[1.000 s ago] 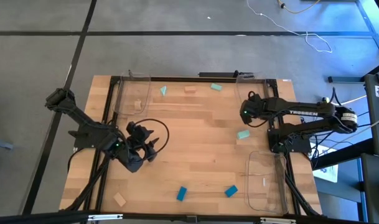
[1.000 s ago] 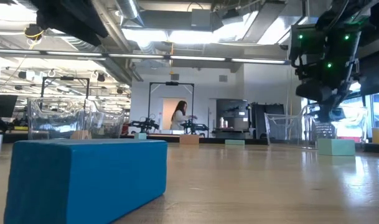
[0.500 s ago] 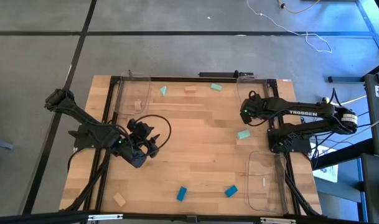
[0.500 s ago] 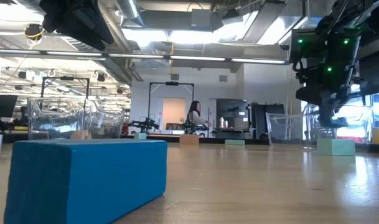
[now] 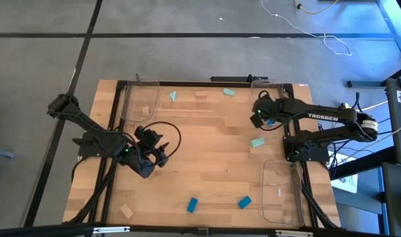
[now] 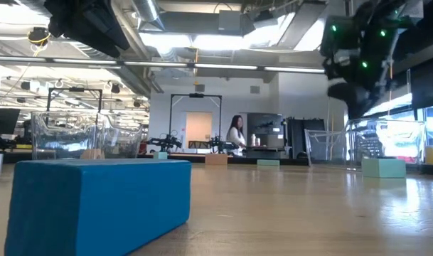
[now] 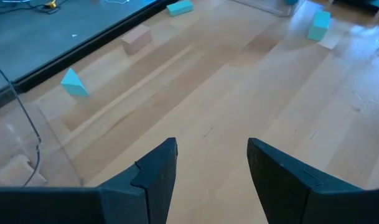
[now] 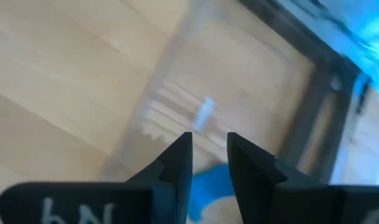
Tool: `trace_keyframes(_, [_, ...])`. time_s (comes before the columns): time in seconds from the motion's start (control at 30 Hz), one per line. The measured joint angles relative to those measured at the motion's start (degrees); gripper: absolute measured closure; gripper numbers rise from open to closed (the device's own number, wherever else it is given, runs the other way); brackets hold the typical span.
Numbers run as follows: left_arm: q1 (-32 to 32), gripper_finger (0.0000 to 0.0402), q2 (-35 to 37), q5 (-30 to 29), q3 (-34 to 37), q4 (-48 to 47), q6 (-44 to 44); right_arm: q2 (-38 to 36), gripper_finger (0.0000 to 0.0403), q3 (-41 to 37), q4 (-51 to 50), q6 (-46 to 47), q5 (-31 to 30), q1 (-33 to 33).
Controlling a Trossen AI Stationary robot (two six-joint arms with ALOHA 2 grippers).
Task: Sort & place blocks by color
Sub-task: Put the bottom brown block into the top left transparent bin
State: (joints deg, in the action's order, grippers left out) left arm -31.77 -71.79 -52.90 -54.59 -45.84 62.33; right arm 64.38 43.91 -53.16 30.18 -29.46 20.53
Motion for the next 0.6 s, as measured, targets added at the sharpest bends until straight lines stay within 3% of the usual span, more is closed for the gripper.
trace_keyframes(0.17, [0.0,0.0213,0.0,2.43,0.0,-0.32,-4.31,-0.07,0.0303,3.52,5.4,-9.95,10.72,-2.2])
trace_keyframes(0.4, [0.0,0.0213,-0.02,13.0,0.0,-1.17,-10.43,-0.04,0.0303,3.73,18.63,-29.37,41.42,-8.31])
trace_keyframes(0.47, [0.0,0.0213,-0.02,15.11,0.0,-1.2,-10.43,-0.04,0.0303,3.73,20.61,-33.7,45.2,-11.02])
trace_keyframes(0.6, [-0.02,0.0213,-0.02,17.57,0.0,-1.2,-10.58,-0.02,0.0303,3.74,23.06,-40.18,45.99,-17.02])
